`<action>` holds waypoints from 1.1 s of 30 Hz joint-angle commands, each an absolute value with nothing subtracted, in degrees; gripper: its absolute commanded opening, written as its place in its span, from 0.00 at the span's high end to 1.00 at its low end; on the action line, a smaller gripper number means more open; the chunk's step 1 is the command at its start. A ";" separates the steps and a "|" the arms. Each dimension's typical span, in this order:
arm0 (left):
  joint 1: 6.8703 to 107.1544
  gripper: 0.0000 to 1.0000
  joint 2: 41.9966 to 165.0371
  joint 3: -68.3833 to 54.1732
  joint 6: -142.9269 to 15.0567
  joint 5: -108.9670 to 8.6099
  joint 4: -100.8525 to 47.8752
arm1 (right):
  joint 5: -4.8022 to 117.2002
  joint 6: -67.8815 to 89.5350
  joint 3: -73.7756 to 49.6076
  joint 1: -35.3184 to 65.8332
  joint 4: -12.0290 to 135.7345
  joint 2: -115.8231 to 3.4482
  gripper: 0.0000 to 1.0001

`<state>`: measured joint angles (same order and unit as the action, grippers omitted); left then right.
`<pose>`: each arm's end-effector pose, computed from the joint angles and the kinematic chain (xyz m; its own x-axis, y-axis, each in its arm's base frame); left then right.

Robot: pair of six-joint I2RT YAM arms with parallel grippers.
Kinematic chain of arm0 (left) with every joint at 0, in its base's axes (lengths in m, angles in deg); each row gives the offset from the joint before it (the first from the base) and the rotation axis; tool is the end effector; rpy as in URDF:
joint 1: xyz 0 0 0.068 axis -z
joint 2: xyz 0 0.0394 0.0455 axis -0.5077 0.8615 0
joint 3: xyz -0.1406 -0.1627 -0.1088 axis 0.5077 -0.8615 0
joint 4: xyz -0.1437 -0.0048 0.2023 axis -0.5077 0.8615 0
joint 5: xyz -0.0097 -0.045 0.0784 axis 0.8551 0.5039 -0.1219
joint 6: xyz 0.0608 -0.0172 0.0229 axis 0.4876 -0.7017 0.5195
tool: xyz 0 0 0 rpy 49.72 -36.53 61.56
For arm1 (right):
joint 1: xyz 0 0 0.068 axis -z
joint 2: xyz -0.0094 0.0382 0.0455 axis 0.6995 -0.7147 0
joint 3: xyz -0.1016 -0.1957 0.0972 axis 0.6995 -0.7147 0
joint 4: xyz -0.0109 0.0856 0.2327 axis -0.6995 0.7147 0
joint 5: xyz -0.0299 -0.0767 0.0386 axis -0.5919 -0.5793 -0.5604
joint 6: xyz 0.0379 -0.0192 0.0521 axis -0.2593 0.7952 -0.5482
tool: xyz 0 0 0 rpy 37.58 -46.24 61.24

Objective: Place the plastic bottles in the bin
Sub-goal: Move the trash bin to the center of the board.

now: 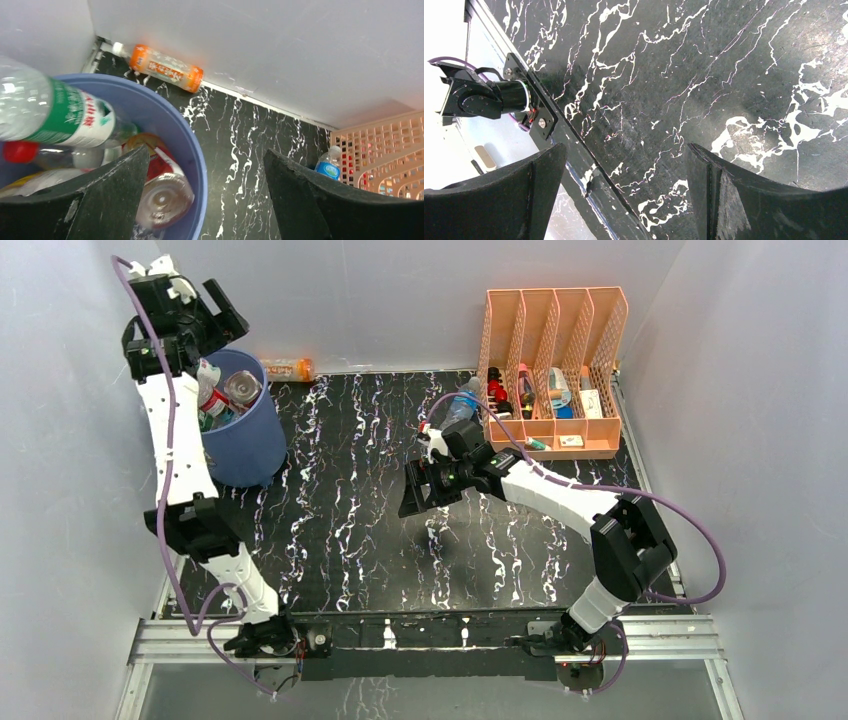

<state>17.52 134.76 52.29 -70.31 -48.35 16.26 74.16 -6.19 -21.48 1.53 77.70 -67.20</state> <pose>0.3843 0.0792 0.4521 -0.2338 -0.3654 -0.9010 -0.1357 0.9299 -0.3419 0.2429 0.2569 0.2152 -0.7938 -0.2394 -0.5591 -0.5761 0.5908 0.5649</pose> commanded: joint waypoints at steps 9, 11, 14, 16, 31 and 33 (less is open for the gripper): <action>14.86 0.38 116.68 40.96 -67.49 -51.64 23.16 | 76.62 -7.71 -22.14 1.72 75.11 -63.41 0.11; 14.87 0.51 116.51 39.56 -66.85 -48.65 24.35 | 76.72 -7.98 -23.04 1.68 74.75 -62.60 0.12; 14.87 0.58 115.74 35.83 -66.16 -43.85 24.12 | 76.72 -8.60 -24.69 1.69 73.90 -61.07 0.12; 14.95 0.57 114.53 32.94 -65.86 -42.99 22.87 | 76.69 -8.97 -25.71 1.70 73.46 -60.01 0.13; 20.13 0.42 118.02 23.56 -60.90 -48.16 21.85 | 74.38 -9.52 -29.58 1.72 74.00 -52.98 0.18; 23.76 0.42 118.79 23.40 -59.83 -52.75 22.37 | 74.17 -9.36 -30.19 1.76 74.17 -52.34 0.19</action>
<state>19.79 119.07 23.77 -61.92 -47.81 21.90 74.80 -9.41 -29.50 1.58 75.78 -54.55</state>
